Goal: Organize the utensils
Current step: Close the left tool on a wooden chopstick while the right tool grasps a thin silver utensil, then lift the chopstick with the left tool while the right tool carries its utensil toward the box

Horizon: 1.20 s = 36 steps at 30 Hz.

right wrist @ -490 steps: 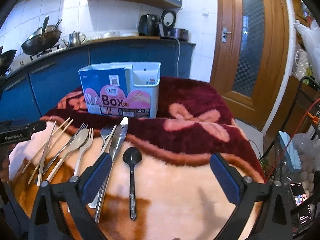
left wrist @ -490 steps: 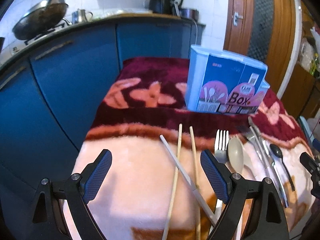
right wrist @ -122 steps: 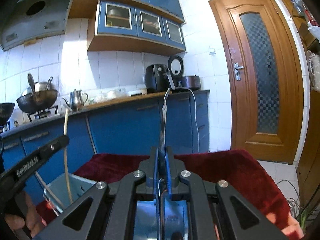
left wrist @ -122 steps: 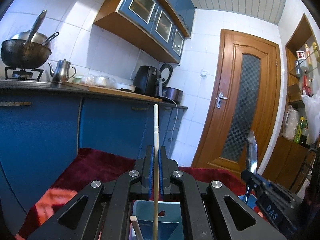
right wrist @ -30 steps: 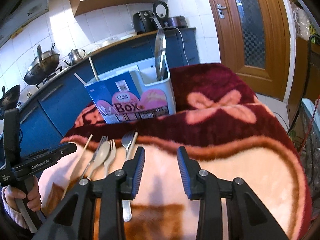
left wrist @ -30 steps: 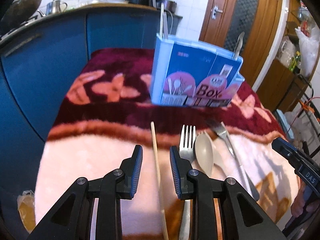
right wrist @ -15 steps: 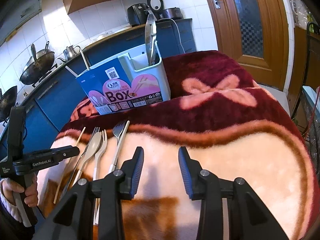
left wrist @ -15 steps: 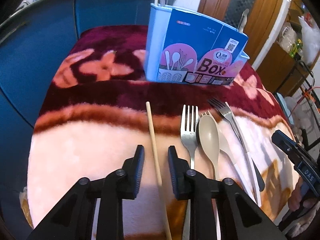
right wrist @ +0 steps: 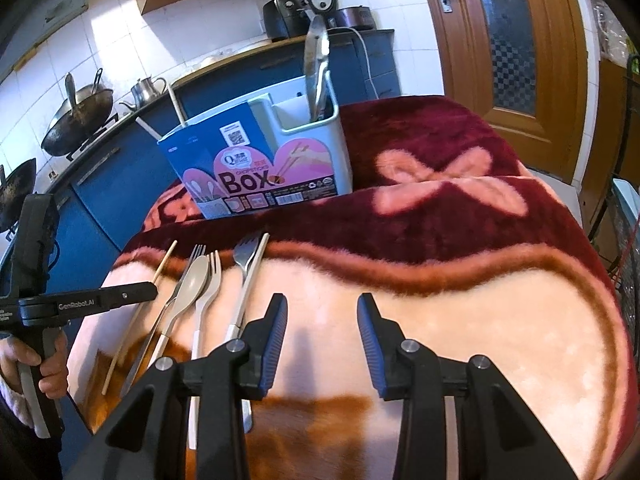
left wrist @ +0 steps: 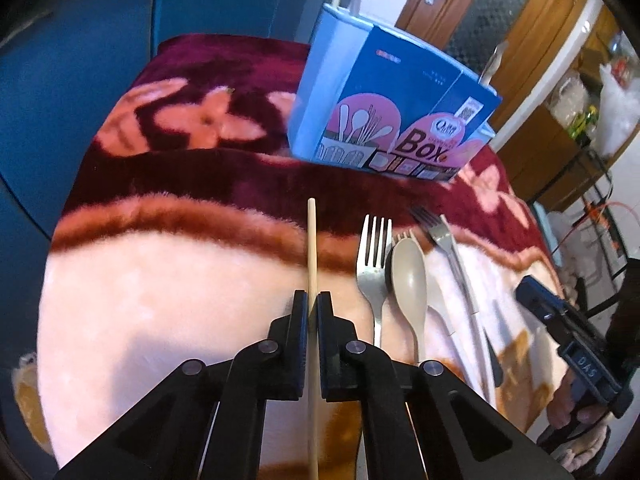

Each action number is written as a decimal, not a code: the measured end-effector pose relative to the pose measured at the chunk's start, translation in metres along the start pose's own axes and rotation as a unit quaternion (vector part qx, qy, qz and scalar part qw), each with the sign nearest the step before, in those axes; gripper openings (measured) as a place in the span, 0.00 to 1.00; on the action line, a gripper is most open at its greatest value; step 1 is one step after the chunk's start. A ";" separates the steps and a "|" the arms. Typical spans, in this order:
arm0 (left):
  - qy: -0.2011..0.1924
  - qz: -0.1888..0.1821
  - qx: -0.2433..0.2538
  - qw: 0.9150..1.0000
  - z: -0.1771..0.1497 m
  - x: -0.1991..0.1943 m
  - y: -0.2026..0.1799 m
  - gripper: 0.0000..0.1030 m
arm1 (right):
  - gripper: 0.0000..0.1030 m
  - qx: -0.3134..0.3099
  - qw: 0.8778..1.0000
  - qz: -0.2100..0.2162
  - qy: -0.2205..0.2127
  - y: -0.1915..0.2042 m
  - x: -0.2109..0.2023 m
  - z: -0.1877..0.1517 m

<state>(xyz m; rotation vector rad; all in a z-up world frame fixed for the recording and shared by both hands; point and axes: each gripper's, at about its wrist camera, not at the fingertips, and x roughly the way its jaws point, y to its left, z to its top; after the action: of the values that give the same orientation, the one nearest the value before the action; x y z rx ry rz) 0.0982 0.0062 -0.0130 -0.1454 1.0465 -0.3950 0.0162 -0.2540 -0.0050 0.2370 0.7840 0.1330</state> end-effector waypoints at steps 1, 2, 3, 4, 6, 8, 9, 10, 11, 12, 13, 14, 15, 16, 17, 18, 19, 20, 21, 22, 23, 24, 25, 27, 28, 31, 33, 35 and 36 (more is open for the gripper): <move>-0.009 -0.007 -0.007 1.000 -0.001 -0.003 0.002 0.04 | 0.38 -0.003 1.000 0.001 0.005 0.002 0.002 0.001; -0.016 -0.009 -0.010 1.000 -0.002 -0.005 0.003 0.04 | 0.38 -0.006 1.000 0.002 0.009 0.005 0.003 0.003; -0.025 -0.010 -0.012 1.000 -0.002 -0.008 0.004 0.04 | 0.38 -0.010 1.000 0.002 0.014 0.007 0.005 0.004; -0.041 -0.009 -0.015 0.999 -0.003 -0.013 0.004 0.04 | 0.38 -0.013 1.000 0.003 0.018 0.009 0.007 0.005; -0.065 -0.005 -0.015 0.998 -0.004 -0.021 0.004 0.04 | 0.38 -0.018 0.999 0.006 0.030 0.015 0.011 0.008; -0.084 -0.002 -0.014 0.996 -0.005 -0.027 0.004 0.04 | 0.38 -0.022 0.999 0.013 0.048 0.021 0.018 0.011; -0.094 -0.001 -0.013 0.995 -0.006 -0.030 0.004 0.04 | 0.38 -0.024 0.998 0.016 0.056 0.023 0.021 0.013; -0.102 0.000 -0.011 0.995 -0.007 -0.032 0.004 0.04 | 0.38 -0.026 0.997 0.019 0.063 0.026 0.024 0.014; -0.106 0.000 -0.010 0.994 -0.007 -0.033 0.005 0.04 | 0.36 -0.029 0.997 0.019 0.069 0.029 0.027 0.015; -0.111 -0.001 -0.007 0.994 -0.008 -0.034 0.004 0.04 | 0.35 -0.033 0.996 0.019 0.075 0.031 0.030 0.017; -0.114 -0.002 -0.006 0.993 -0.008 -0.035 0.004 0.04 | 0.32 -0.037 0.996 0.021 0.081 0.034 0.033 0.018; -0.117 -0.003 -0.004 0.993 -0.009 -0.035 0.003 0.04 | 0.29 -0.039 0.995 0.021 0.085 0.036 0.035 0.020; -0.119 -0.004 -0.003 0.993 -0.009 -0.036 0.003 0.04 | 0.28 -0.041 0.995 0.021 0.092 0.038 0.040 0.022; -0.121 -0.006 -0.002 0.993 -0.010 -0.037 0.003 0.04 | 0.25 -0.040 0.994 0.021 0.099 0.038 0.043 0.023; -0.123 -0.010 -0.002 0.992 -0.010 -0.037 0.004 0.04 | 0.23 -0.037 0.993 0.024 0.105 0.038 0.047 0.025; -0.124 -0.013 -0.002 0.992 -0.010 -0.038 0.004 0.04 | 0.23 -0.034 0.993 0.030 0.111 0.039 0.050 0.027; -0.125 -0.014 -0.002 0.992 -0.011 -0.038 0.004 0.04 | 0.21 -0.032 0.992 0.033 0.115 0.039 0.052 0.029; -0.127 -0.015 -0.002 0.992 -0.011 -0.038 0.004 0.04 | 0.20 -0.030 0.992 0.033 0.118 0.039 0.054 0.031; -0.128 -0.016 -0.001 0.992 -0.012 -0.038 0.004 0.04 | 0.20 -0.028 0.991 0.035 0.122 0.040 0.055 0.032; -0.131 -0.017 -0.001 0.991 -0.011 -0.039 0.004 0.04 | 0.20 -0.029 0.991 0.037 0.127 0.041 0.057 0.033; -0.132 -0.017 0.000 0.991 -0.012 -0.039 0.004 0.04 | 0.19 -0.031 0.990 0.039 0.131 0.042 0.059 0.034; -0.134 -0.017 0.000 0.991 -0.012 -0.039 0.004 0.04 | 0.19 -0.033 0.990 0.039 0.134 0.043 0.061 0.035; -0.134 -0.017 0.000 0.991 -0.012 -0.039 0.004 0.04 | 0.17 -0.036 0.989 0.039 0.137 0.045 0.063 0.035; -0.135 -0.020 -0.002 0.991 -0.011 -0.038 0.005 0.04 | 0.13 -0.038 0.988 0.039 0.142 0.045 0.067 0.037; -0.135 -0.021 -0.003 0.991 -0.011 -0.038 0.005 0.04 | 0.10 -0.035 0.988 0.044 0.144 0.045 0.068 0.038; -0.138 -0.024 -0.003 0.990 -0.012 -0.039 0.005 0.04 | 0.09 -0.031 0.988 0.050 0.142 0.044 0.068 0.039; -0.140 -0.026 -0.003 0.990 -0.012 -0.039 0.004 0.04 | 0.09 -0.027 0.988 0.054 0.139 0.042 0.067 0.039; -0.142 -0.028 -0.002 0.989 -0.012 -0.040 0.003 0.04 | 0.08 -0.021 0.989 0.060 0.135 0.040 0.064 0.038; -0.144 -0.029 -0.001 0.989 -0.011 -0.041 0.002 0.04 | 0.08 -0.017 0.989 0.066 0.133 0.038 0.062 0.037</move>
<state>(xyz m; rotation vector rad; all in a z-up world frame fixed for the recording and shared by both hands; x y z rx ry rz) 0.0711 0.0247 0.0136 -0.2280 0.7589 -0.4124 0.0848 -0.2108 -0.0119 0.2411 1.0312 0.3072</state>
